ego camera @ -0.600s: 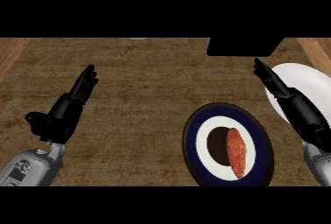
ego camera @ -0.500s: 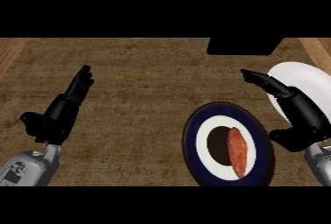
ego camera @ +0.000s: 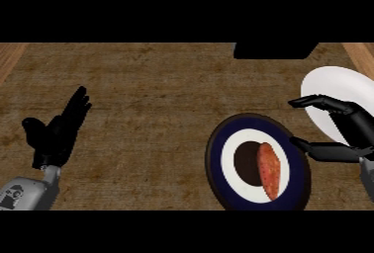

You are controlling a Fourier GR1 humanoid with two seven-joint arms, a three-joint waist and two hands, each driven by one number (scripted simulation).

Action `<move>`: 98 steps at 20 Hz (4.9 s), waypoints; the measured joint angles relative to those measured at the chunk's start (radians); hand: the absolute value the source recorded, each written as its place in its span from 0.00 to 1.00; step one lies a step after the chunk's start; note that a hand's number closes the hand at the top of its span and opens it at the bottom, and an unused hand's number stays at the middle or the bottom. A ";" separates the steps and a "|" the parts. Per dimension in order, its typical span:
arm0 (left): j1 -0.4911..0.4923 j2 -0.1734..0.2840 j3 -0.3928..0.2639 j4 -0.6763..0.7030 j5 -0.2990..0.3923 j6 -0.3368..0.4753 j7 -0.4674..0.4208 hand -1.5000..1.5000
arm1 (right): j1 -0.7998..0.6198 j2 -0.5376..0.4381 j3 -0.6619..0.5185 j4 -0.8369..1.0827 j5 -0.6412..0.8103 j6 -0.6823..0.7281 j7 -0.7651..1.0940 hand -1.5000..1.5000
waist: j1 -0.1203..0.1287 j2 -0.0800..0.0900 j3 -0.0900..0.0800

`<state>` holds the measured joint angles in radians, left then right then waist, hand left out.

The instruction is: Pick the sweet potato from the plate and place it in the plate

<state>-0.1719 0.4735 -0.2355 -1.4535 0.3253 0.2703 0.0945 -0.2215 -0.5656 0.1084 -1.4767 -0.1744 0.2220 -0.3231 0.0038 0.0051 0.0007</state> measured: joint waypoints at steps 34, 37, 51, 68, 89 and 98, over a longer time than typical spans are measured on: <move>-0.007 -0.083 0.133 0.084 -0.080 -0.121 0.028 0.50 | 0.039 -0.060 0.201 -0.021 0.704 0.176 0.004 0.00 | -0.002 -0.006 -0.001; -0.001 -0.100 0.132 0.053 -0.105 -0.116 0.053 0.50 | 0.034 -0.055 0.194 -0.032 0.745 0.211 0.025 0.00 | -0.002 -0.006 -0.001; 0.018 -0.170 0.189 0.039 -0.178 -0.160 0.054 0.50 | -0.016 0.106 0.211 0.051 0.962 0.256 0.086 0.00 | -0.001 -0.005 -0.001; 0.006 -0.209 0.246 0.051 -0.230 -0.214 0.066 0.50 | -0.042 0.170 0.254 0.102 1.144 0.281 -0.023 1.00 | -0.001 -0.013 -0.008; 0.038 -0.226 0.280 0.025 -0.255 -0.219 0.073 0.50 | 0.233 0.275 -0.031 -0.329 1.042 -0.050 0.006 1.00 | -0.024 -0.012 -0.001; 0.037 -0.224 0.287 0.032 -0.256 -0.240 0.060 0.50 | 0.202 0.284 -0.312 -0.401 0.865 -0.090 0.099 1.00 | -0.012 -0.007 -0.001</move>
<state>-0.1346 0.2493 0.0520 -1.4214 0.0692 0.0306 0.1548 -0.0200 -0.2819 -0.2035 -1.8778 0.6902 0.1325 -0.2243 -0.0078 -0.0020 -0.0003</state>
